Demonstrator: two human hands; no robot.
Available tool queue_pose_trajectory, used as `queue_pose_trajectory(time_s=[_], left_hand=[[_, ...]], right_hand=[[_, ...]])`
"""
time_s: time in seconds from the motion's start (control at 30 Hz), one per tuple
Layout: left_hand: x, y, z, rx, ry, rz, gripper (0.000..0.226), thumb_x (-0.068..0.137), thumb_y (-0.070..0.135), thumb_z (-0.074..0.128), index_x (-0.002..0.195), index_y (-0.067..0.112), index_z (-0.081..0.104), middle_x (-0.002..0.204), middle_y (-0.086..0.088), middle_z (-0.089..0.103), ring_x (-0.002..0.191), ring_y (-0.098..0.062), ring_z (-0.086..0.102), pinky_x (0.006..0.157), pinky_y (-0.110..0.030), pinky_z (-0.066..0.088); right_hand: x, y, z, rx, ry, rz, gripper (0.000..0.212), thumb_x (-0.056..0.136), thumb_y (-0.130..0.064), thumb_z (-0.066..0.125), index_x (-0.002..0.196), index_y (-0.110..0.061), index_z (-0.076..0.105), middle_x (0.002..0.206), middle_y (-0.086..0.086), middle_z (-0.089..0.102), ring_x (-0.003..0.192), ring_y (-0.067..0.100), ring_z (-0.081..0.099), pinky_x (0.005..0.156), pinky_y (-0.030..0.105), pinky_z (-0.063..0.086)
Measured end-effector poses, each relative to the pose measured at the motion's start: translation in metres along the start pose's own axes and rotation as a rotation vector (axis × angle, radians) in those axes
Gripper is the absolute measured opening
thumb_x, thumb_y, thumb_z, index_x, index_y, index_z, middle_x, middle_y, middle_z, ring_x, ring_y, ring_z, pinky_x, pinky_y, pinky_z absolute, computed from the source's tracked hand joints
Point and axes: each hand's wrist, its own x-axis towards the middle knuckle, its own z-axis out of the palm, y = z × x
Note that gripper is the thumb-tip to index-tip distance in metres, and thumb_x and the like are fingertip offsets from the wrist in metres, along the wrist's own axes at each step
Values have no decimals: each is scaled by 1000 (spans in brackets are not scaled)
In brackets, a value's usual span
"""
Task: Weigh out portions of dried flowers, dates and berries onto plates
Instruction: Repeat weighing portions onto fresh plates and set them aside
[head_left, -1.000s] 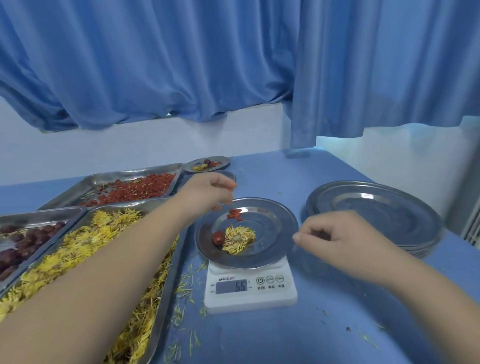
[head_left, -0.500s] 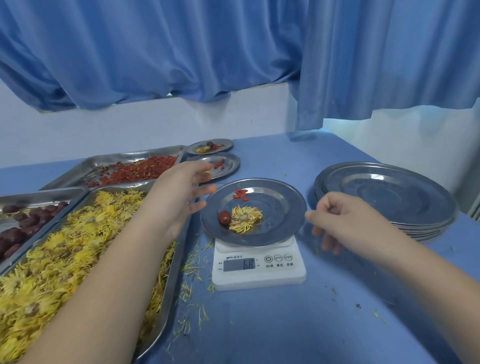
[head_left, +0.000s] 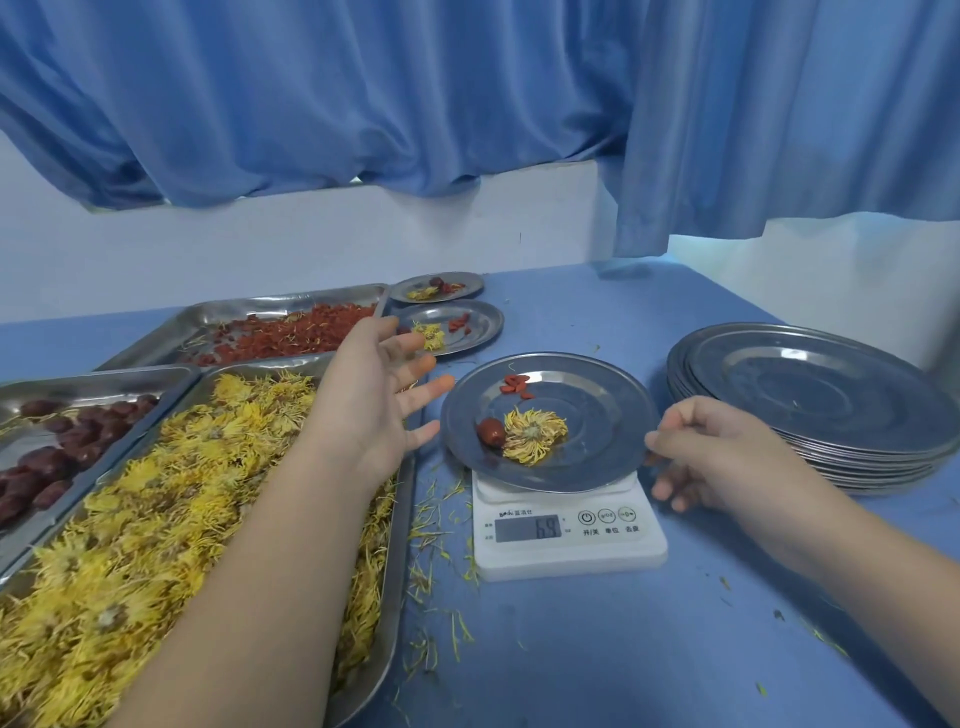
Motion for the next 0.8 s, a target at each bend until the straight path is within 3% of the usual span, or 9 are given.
queue_pose_trajectory(time_s=[0.13, 0.3, 0.47, 0.63, 0.8], left_hand=[[-1, -3, 1, -13, -16, 2, 22, 89, 41, 52, 87, 22, 63, 86, 4, 58, 91, -22, 68, 92, -48, 42], [1, -6, 3, -126, -16, 44, 28, 91, 45, 50, 91, 20, 63, 85, 2, 59, 91, -23, 70, 78, -41, 43], [7, -6, 0, -309, -109, 107, 37, 92, 49, 47, 95, 17, 65, 92, -3, 67, 91, -25, 74, 82, -43, 41], [14, 10, -12, -507, -136, -20, 34, 93, 42, 47, 98, 14, 64, 109, -10, 69, 97, -37, 71, 98, -52, 44], [14, 54, -37, -606, -239, 20, 23, 91, 32, 48, 96, 15, 64, 112, -14, 70, 98, -42, 69, 95, -53, 46]], right_hand=[[2, 3, 3, 37, 7, -8, 10, 90, -1, 59, 83, -6, 53, 68, 13, 56, 52, 23, 58, 48, 30, 44], [5, -4, 0, 184, -33, 14, 15, 89, 3, 57, 83, -9, 51, 58, 10, 58, 51, 20, 61, 45, 23, 49], [20, -22, -3, 359, -51, 51, 24, 87, 8, 55, 76, -13, 49, 56, 4, 55, 49, 17, 61, 43, 21, 49], [61, -46, 3, 389, 14, 53, 26, 89, 7, 52, 74, -13, 46, 51, 1, 56, 46, 15, 61, 42, 19, 49], [123, -61, 21, 406, 111, 52, 18, 91, 6, 48, 81, -8, 51, 66, 9, 60, 42, 12, 61, 41, 18, 49]])
